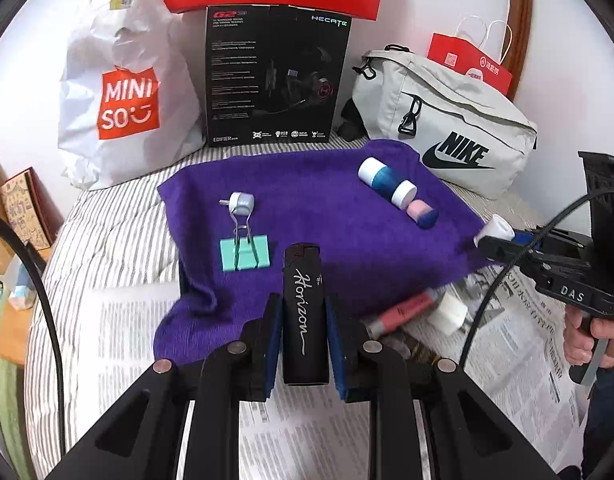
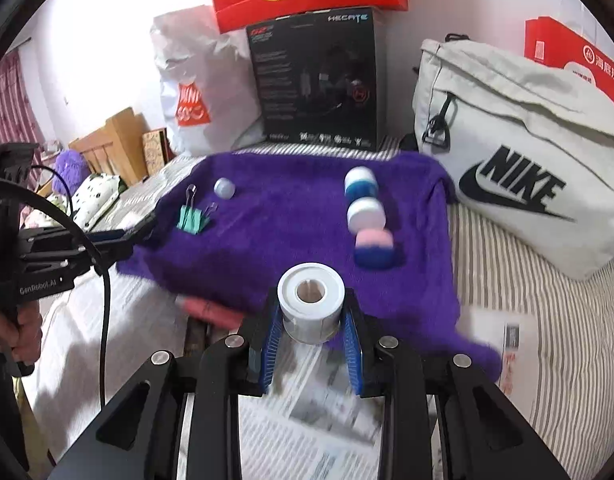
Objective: Organize rigid objects
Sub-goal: 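Lift the tape roll with the right gripper while left lifts the Horizon tube toward the towel, then place the tape roll by the pink container while left lays the tube beside the clip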
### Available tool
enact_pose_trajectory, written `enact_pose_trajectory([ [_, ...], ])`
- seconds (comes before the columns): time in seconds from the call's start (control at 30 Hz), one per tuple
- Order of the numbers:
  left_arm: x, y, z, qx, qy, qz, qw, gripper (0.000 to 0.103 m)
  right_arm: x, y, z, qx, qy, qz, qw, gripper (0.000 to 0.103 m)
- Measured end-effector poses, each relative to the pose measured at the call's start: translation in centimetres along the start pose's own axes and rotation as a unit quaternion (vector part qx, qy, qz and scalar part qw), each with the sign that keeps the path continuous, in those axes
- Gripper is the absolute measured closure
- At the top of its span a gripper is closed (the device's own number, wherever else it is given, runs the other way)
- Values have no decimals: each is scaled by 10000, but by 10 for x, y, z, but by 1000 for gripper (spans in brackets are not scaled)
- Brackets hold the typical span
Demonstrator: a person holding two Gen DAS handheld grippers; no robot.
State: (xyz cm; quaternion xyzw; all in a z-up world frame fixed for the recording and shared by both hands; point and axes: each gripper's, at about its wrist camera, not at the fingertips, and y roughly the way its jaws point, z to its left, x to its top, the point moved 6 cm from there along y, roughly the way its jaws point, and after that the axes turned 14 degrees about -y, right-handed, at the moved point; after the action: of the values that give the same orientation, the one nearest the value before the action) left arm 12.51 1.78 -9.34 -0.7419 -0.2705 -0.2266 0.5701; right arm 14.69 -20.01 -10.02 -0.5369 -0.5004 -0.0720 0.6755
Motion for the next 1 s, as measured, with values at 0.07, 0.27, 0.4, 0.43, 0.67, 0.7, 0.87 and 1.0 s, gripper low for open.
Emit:
enact_pose_trajectory([
  [0.07,8,6,0,16,24,-12,10000,82,7,7,-6,-83,15,29,10000,74],
  [0.27,24,28,5,-22,-10,71,10000,82,16,34,-25,-232,138,254,9993,74],
  [0.4,28,45,8,-21,-29,203,9998,82,12,52,-32,-257,186,476,9984,74],
  [0.43,29,48,8,-29,-30,230,9997,82,10,57,-34,-246,215,532,9981,74],
  [0.67,29,72,6,16,40,443,9990,82,4,76,-34,-160,183,813,9964,74],
  [0.7,29,74,7,-6,23,473,9989,82,3,78,-34,-152,183,841,9962,74],
  [0.87,23,83,14,64,40,606,9981,82,2,85,-34,-217,108,952,9952,74],
  [1.0,20,83,19,10,-4,642,9979,82,3,87,-33,-256,32,988,9948,74],
])
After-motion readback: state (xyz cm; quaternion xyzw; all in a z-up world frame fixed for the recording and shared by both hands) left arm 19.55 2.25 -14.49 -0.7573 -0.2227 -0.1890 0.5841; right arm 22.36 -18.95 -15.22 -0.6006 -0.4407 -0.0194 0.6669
